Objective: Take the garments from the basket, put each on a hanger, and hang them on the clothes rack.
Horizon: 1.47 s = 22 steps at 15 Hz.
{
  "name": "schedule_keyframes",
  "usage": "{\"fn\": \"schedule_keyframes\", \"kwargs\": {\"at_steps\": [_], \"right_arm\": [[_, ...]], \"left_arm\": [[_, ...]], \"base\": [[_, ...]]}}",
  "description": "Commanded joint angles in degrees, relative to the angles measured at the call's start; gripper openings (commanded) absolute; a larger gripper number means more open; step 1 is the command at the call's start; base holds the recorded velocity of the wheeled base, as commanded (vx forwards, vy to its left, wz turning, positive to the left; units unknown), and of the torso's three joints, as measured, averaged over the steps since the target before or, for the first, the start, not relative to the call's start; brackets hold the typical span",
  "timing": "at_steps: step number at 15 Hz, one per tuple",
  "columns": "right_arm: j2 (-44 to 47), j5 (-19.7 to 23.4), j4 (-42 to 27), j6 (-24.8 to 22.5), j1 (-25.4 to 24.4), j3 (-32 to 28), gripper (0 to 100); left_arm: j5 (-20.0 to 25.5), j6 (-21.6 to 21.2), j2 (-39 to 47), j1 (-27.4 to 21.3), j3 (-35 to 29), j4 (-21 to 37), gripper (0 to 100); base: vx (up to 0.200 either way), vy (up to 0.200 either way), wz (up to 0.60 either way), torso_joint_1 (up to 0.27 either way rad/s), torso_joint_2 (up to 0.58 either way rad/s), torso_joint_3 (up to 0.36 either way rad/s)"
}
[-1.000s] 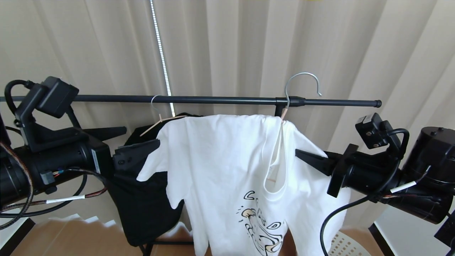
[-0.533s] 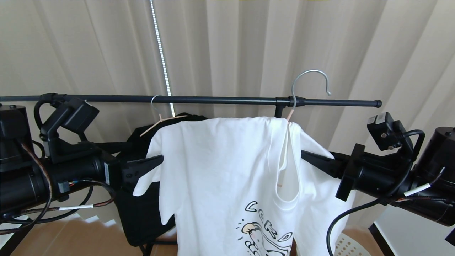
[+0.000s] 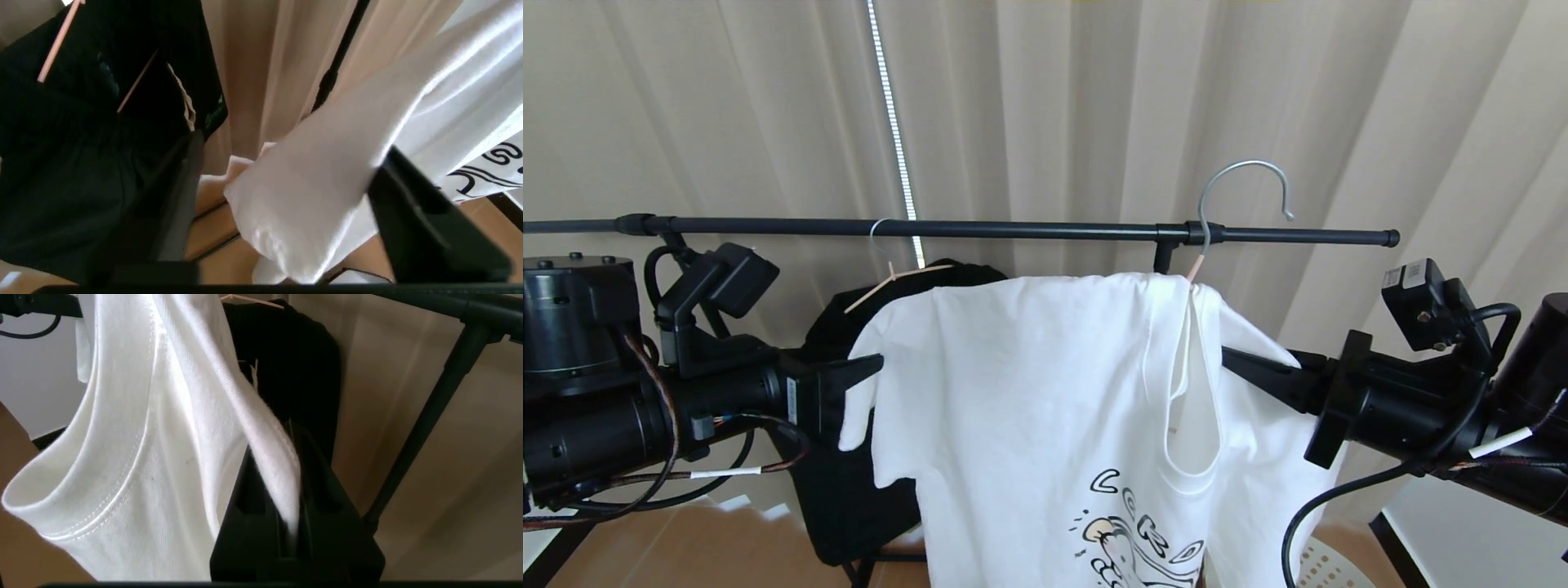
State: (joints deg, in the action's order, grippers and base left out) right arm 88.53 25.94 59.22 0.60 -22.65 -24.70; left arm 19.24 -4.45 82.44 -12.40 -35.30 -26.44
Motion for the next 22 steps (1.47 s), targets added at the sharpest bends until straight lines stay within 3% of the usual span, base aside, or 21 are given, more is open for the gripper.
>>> {"fn": "schedule_keyframes", "kwargs": {"at_steps": [1, 14, 22], "right_arm": [[0.3, 0.1, 0.0, 0.0, 0.0, -0.2, 0], [1.8, 0.1, -0.1, 0.0, 4.3, -1.8, 0], [3.4, 1.7, 0.0, 0.0, 8.0, -2.9, 0]], "left_arm": [[0.0, 0.0, -0.1, 0.0, 0.7, 0.0, 0], [-0.2, 3.1, -6.1, 6.1, 4.9, 0.0, 0], [-0.2, 3.1, -6.9, 6.5, 5.9, 0.0, 0]], "base": [[0.0, 0.0, 0.0, 0.0, 0.0, 0.0], [0.0, 0.0, 0.0, 0.0, 0.0, 0.0], [0.0, 0.0, 0.0, 0.0, 0.0, 0.0]]}}
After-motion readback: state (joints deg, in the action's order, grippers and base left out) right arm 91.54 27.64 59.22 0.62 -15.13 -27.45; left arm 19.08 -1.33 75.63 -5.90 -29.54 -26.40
